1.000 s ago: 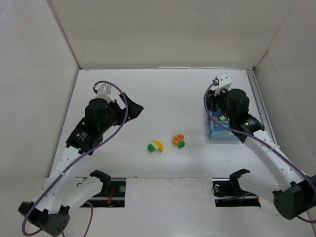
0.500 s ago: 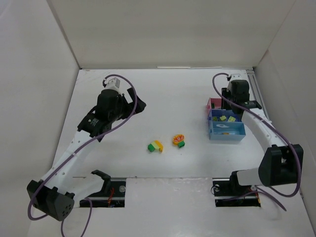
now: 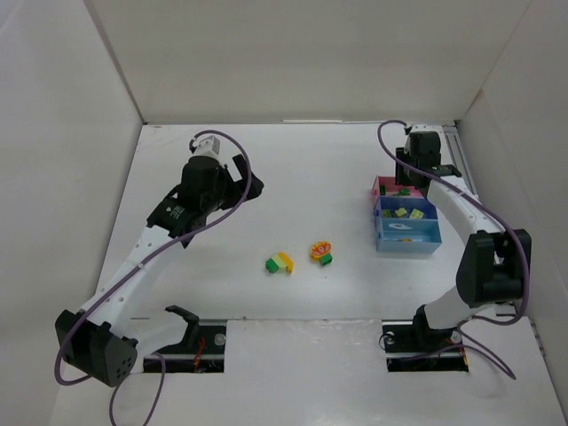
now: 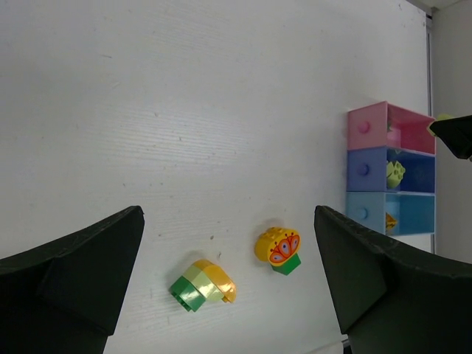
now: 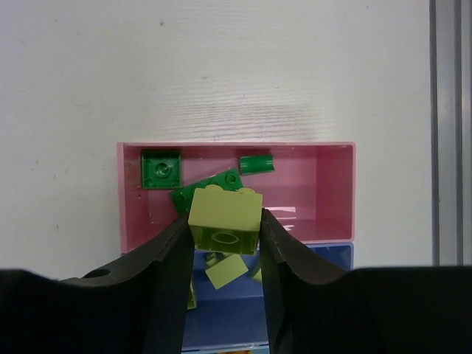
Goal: Sort the legos into containers by color
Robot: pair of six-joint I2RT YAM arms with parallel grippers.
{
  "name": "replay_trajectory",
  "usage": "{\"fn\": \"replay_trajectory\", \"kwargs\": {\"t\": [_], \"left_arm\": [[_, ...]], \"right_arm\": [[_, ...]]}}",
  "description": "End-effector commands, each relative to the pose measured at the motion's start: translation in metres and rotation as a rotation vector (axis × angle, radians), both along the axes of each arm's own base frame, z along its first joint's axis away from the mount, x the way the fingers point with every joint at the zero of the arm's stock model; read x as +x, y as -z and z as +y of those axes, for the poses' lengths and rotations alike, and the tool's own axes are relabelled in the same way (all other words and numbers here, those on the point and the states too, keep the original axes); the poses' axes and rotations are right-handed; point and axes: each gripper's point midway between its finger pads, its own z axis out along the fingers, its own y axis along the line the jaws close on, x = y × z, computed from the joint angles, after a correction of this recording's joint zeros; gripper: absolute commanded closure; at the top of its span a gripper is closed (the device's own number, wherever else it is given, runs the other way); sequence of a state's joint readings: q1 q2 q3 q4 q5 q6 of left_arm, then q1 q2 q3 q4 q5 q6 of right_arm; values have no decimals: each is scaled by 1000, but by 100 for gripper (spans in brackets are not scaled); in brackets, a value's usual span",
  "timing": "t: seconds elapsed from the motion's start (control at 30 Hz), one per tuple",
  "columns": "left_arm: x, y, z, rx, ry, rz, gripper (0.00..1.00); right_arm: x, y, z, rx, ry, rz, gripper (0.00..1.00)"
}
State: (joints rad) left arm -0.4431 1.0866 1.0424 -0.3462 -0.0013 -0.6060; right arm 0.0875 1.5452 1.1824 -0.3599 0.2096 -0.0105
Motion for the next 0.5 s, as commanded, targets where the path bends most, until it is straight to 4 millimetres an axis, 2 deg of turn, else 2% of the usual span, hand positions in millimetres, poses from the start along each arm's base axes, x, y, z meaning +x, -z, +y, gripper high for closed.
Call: {"fn": "replay_trajectory", "kwargs": {"t": [0.0,0.1,0.17,0.23,0.27,0.47], "left_arm": [[14,-32,-4,-20,3,-101,0],[18,-38,-5,-20,7,-122,0],[20,-41,-6,-27,7,-137,0],[26,-34,-9,-12,12,-126,0],[30,-40,-7,-15,2,-135,0],[44,-41,-17,-4,37,-127,0]], "right_arm": [[11,-24,-9,-9,30,-73,93],[12,-16,-11,-4,31,-54,93],[14,-18,-16,-3,42,-63,93],[14,-13,-19,2,45,-52,93],[14,-13,-19,2,45,-52,93],[13,-11,-22,1,41,-41,93]]}}
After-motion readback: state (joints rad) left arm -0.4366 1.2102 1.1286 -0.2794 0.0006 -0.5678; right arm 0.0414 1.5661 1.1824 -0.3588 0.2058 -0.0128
